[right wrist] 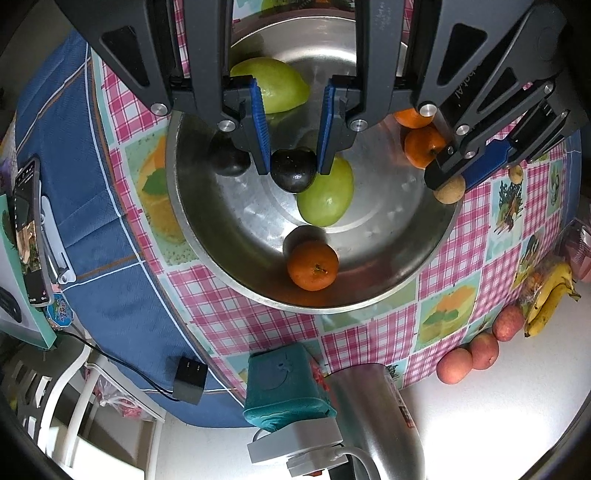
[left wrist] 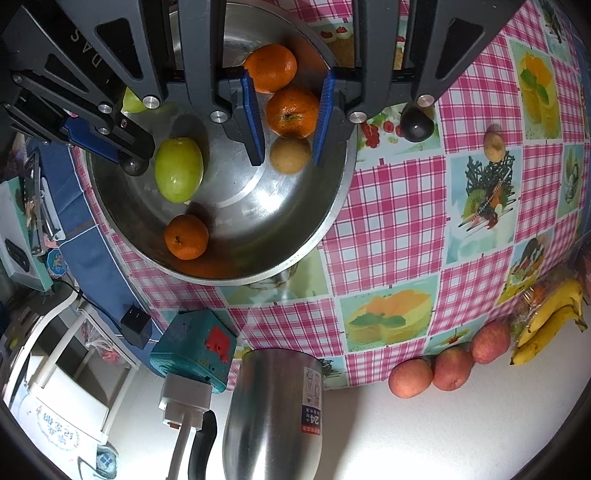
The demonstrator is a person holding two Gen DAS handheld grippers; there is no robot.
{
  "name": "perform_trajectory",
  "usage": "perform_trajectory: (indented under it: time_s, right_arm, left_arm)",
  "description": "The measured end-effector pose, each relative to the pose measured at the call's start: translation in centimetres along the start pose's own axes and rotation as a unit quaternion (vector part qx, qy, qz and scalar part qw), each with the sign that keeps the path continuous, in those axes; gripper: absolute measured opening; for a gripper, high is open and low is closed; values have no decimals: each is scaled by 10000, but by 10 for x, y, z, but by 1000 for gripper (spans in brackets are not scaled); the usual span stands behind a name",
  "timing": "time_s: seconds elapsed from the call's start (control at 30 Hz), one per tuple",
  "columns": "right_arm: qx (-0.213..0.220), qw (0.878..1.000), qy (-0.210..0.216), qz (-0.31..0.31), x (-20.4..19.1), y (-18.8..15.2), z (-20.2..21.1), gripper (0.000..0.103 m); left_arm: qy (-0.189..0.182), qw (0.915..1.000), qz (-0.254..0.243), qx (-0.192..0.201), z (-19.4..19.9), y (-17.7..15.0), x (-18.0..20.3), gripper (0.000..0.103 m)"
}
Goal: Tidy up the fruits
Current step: 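Open the right gripper to drop the plum while the left releases the brown fruit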
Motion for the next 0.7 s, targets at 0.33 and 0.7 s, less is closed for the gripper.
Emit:
perform_trajectory:
  time_s: [0.33, 0.7]
  right_arm:
    - [40, 10000, 44, -28, 1, 0, 4, 35]
    - [92, 9999, 53, -37, 3, 1, 5, 53]
  left_arm:
    - [-39, 9999, 142, 41, 7, 1, -2, 45]
    - [210, 9978, 634, -5, 14, 0, -25, 62]
Point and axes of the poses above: each gripper's, at about its wrist camera, not at the fingertips, and z roughly against the way its jaws point, x to its right, y to its top, the point moved 1 cm from there along -z, roughly the way its jaws point, and after that the axes turned 6 degrees about -y, right-handed, at the moved point
